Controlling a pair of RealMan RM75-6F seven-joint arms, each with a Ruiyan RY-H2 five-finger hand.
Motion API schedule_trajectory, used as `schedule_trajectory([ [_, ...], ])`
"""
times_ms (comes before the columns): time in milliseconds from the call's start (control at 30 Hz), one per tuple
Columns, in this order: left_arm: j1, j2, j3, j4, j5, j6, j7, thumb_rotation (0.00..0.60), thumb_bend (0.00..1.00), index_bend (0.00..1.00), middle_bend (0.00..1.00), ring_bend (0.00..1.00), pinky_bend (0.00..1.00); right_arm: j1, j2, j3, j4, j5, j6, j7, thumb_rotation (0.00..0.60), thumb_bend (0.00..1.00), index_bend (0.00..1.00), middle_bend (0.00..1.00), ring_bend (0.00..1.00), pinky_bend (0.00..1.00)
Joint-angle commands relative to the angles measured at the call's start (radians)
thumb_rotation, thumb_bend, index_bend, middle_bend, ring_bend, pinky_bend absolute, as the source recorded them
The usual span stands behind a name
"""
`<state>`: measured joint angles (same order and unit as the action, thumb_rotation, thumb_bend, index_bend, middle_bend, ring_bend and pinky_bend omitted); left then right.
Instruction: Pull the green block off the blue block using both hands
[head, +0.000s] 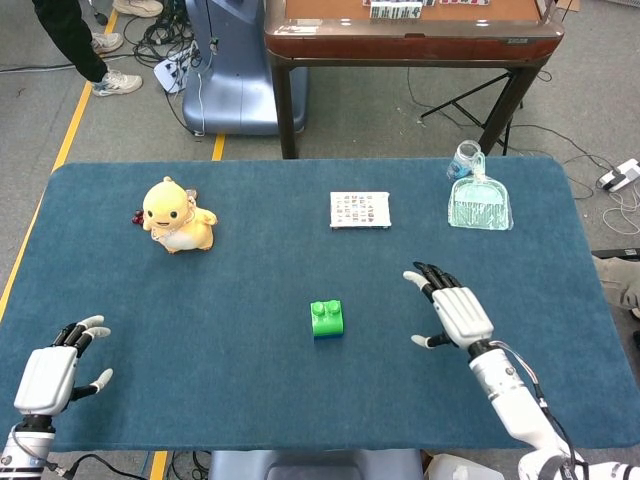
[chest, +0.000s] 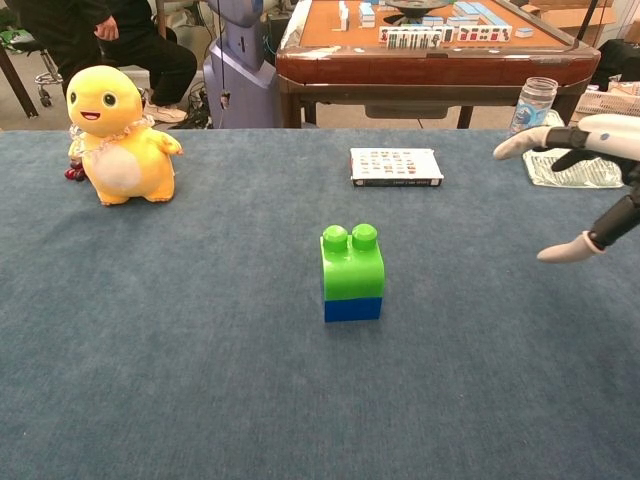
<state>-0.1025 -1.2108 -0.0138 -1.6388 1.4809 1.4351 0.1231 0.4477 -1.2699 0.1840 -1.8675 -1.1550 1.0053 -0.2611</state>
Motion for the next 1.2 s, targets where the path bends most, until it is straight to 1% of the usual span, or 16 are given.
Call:
schedule_trajectory([
  [33, 0.000, 0.001, 0.000, 0.002, -0.001, 0.000, -0.004, 0.600, 0.23, 0.38, 0.23, 0.21, 0.56, 0.083, -0.047, 0.033, -0.014, 0.122, -0.068, -0.066, 0.600, 0.00, 0.14, 0.03, 0.00, 0.09],
  [133, 0.001, 0.001, 0.000, 0.004, -0.001, 0.000, -0.008, 0.600, 0.23, 0.38, 0.23, 0.21, 0.56, 0.130, -0.078, 0.038, -0.011, 0.200, -0.082, -0.111, 0.600, 0.00, 0.15, 0.02, 0.00, 0.09],
  [233, 0.000, -0.002, 0.002, 0.009, -0.002, -0.005, -0.011, 0.600, 0.23, 0.38, 0.23, 0.21, 0.56, 0.173, -0.120, 0.039, -0.001, 0.267, -0.079, -0.152, 0.600, 0.00, 0.18, 0.02, 0.00, 0.09],
  [433, -0.003, -0.006, 0.004, 0.016, -0.004, -0.014, -0.014, 0.600, 0.23, 0.38, 0.23, 0.21, 0.56, 0.248, -0.202, 0.047, 0.025, 0.380, -0.045, -0.222, 0.600, 0.00, 0.21, 0.02, 0.00, 0.09],
  [567, -0.002, -0.008, 0.005, 0.021, -0.005, -0.015, -0.017, 0.600, 0.23, 0.38, 0.24, 0.22, 0.56, 0.286, -0.237, 0.050, 0.038, 0.443, -0.024, -0.254, 0.600, 0.00, 0.23, 0.02, 0.00, 0.09],
  [733, -0.001, -0.013, 0.008, 0.031, -0.007, -0.019, -0.025, 0.600, 0.23, 0.38, 0.24, 0.23, 0.57, 0.324, -0.272, 0.051, 0.060, 0.506, 0.003, -0.284, 0.600, 0.00, 0.23, 0.02, 0.00, 0.09],
  [900, -0.002, -0.017, 0.009, 0.037, -0.006, -0.020, -0.029, 0.600, 0.23, 0.38, 0.24, 0.24, 0.57, 0.357, -0.299, 0.057, 0.087, 0.559, -0.006, -0.285, 0.600, 0.00, 0.24, 0.02, 0.00, 0.09],
  [1200, -0.001, -0.024, 0.013, 0.043, -0.005, -0.024, -0.030, 0.600, 0.23, 0.38, 0.24, 0.24, 0.57, 0.401, -0.355, 0.063, 0.131, 0.598, 0.006, -0.280, 0.600, 0.00, 0.28, 0.02, 0.00, 0.09],
])
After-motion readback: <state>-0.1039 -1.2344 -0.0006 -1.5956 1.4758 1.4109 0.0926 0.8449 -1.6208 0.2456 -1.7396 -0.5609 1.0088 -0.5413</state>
